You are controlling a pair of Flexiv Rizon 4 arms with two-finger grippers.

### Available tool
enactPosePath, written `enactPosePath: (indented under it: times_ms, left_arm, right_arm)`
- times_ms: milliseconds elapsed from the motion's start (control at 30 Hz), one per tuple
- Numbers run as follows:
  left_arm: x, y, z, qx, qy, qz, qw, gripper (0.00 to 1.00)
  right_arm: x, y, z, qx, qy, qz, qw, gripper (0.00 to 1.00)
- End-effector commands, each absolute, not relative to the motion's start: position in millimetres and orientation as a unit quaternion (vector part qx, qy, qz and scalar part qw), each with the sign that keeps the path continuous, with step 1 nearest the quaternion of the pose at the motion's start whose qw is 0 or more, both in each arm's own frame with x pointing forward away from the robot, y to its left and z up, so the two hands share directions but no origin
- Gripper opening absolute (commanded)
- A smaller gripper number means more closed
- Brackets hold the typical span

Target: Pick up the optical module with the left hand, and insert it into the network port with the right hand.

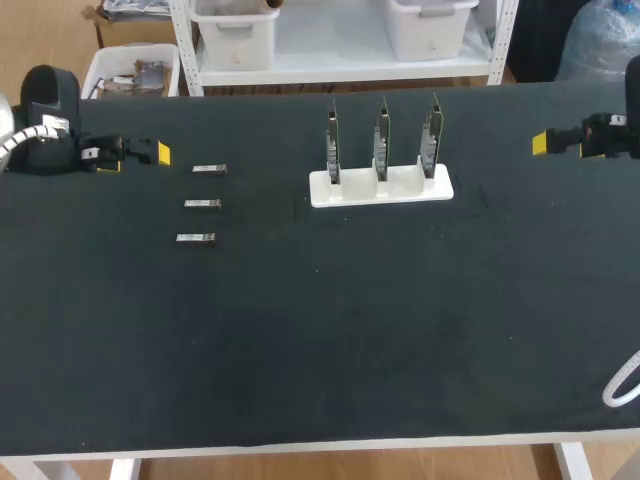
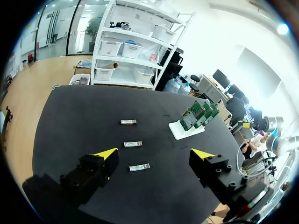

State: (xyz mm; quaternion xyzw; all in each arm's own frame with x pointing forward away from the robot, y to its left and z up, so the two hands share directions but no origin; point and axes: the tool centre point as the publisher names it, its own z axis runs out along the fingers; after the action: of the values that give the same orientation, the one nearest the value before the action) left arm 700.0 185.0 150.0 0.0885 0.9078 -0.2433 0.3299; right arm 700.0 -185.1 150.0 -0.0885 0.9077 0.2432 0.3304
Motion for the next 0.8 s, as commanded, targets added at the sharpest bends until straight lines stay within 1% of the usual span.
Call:
enactPosePath:
  times_ms: [33,567,700,800]
  left_arm:
    - [700.0,185.0,150.0,0.088,0.908,-0.243,0.33,1.0]
    - [700.0,185.0,150.0,0.088,0.908,-0.243,0.33,1.0]
    - [703.5,182.6,158.3,0.129,0.905,-0.227,0.337,1.0]
    - [706.7,179.6,161.5,0.154,0.91,-0.207,0.325,1.0]
  right_arm:
    - [700.0,-185.1,150.0,-0.088,0.908,0.243,0.33,1.0]
    - [700.0,-185.1,150.0,-0.088,0.908,0.243,0.33,1.0]
    - [700.0,-185.1,150.0,-0.088,0.908,0.243,0.33,1.0]
    - [700.0,-185.1,150.0,-0.088,0.908,0.243,0.33,1.0]
